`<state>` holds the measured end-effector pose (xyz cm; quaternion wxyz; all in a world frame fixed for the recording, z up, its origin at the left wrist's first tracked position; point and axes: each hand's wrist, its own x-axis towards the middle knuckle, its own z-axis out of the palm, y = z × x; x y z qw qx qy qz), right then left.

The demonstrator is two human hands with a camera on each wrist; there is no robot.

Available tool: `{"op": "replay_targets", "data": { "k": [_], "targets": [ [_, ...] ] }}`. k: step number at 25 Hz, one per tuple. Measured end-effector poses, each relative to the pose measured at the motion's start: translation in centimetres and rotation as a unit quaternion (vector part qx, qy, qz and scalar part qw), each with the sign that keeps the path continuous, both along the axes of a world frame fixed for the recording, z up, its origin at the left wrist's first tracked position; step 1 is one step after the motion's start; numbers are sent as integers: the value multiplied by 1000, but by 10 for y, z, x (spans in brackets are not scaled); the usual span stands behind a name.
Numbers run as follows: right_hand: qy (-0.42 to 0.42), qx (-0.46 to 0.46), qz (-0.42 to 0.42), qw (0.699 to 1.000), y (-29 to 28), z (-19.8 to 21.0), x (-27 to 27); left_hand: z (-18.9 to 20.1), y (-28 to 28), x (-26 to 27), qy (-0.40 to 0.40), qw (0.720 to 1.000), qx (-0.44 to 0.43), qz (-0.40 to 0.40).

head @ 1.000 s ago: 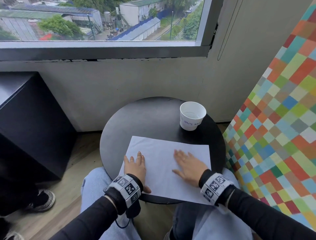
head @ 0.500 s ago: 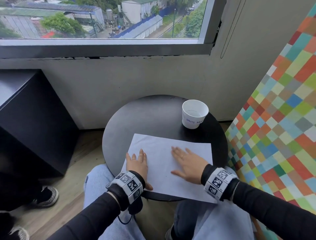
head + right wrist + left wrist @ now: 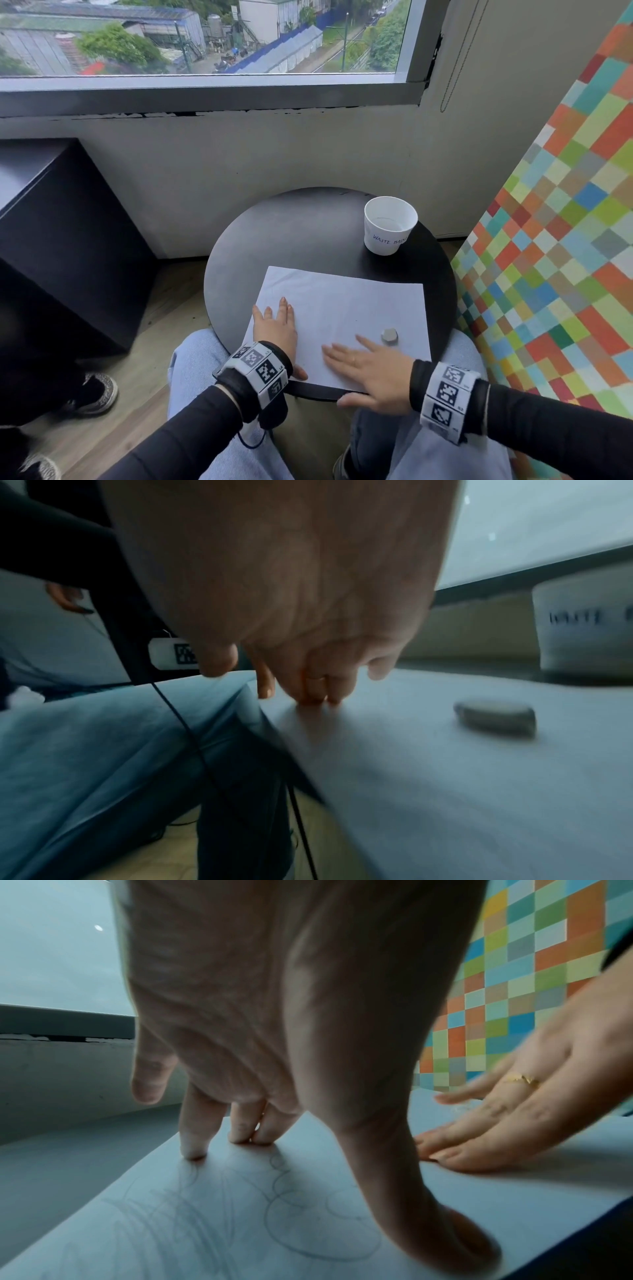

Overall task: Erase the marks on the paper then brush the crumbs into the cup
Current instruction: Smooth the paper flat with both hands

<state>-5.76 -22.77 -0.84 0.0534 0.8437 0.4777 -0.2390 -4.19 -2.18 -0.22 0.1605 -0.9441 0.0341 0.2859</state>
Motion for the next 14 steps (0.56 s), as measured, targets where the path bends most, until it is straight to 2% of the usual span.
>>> {"op": "replay_targets", "data": {
  "k": [2, 4, 5, 8, 9, 10, 12, 13, 14],
  "targets": [
    [-33, -41, -107, 993, -10, 3, 27, 1, 1, 0, 3, 1000, -2, 0],
    [-75, -76, -227, 968, -22, 10, 58, 1, 1, 0, 7, 1000, -5, -1],
    [-71, -64, -241, 966, -22, 12, 62, 1, 0, -1, 7, 1000, -4, -1],
    [8, -58, -158, 986, -7, 9, 37, 1, 1, 0, 5, 1000, -5, -2],
    [22, -65, -158, 985, -6, 9, 33, 1, 1, 1, 5, 1000, -7, -1],
    [14, -65, -194, 979, -10, 8, 40, 1, 1, 1, 5, 1000, -7, -1],
    [-20, -84, -324, 942, -22, 13, 67, 2, 1, 0, 7, 1000, -9, -1],
    [-32, -87, -356, 930, -25, 17, 75, 2, 1, -1, 9, 1000, -8, -2],
    [-37, -72, -350, 933, -25, 17, 77, 2, 1, -1, 9, 1000, -5, -3]
  ]
}}
